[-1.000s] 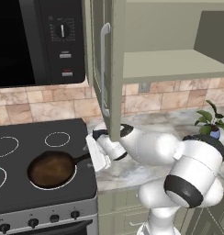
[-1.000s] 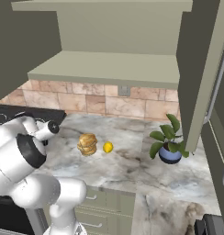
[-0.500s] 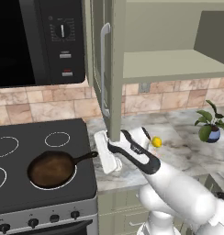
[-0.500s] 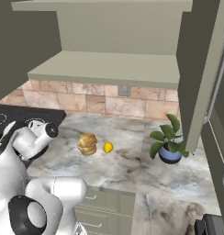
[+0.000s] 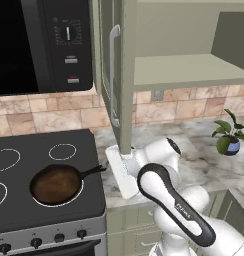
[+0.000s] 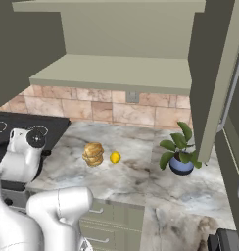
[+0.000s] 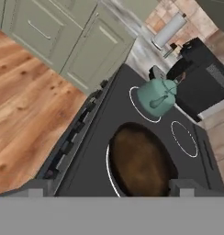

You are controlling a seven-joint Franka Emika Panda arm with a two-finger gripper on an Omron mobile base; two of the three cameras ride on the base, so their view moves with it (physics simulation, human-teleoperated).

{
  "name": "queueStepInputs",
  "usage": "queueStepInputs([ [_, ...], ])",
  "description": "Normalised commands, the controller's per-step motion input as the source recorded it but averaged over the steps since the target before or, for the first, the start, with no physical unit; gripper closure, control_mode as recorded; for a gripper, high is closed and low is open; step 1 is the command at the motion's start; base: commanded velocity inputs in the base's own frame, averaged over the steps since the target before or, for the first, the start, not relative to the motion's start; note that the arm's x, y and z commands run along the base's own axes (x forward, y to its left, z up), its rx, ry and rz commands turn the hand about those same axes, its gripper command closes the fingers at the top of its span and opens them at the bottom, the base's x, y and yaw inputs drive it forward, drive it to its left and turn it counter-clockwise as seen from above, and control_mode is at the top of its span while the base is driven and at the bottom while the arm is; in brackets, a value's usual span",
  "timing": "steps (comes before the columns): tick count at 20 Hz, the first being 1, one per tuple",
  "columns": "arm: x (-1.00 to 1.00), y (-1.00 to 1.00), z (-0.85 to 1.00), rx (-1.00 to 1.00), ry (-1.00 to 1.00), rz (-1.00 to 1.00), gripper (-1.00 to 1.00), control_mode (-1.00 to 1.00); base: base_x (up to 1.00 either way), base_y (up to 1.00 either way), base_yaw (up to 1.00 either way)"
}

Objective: Pick the pan from the cabinet and place it on the stove. Then turn on the stove burner for the pan.

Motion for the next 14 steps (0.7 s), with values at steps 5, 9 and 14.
queueStepInputs([
  [5, -1.0, -0.18, 0.0, 0.0, -0.09, 0.0, -1.0, -1.0, 0.0, 0.0, 0.0],
  [9, -1.0, -0.24, -0.06, 0.01, -0.1, 0.0, -1.0, -1.0, 0.0, 0.0, 0.0],
  [14, -1.0, -0.28, -0.27, 0.01, -0.13, 0.0, -1.0, -1.0, 0.0, 0.0, 0.0],
])
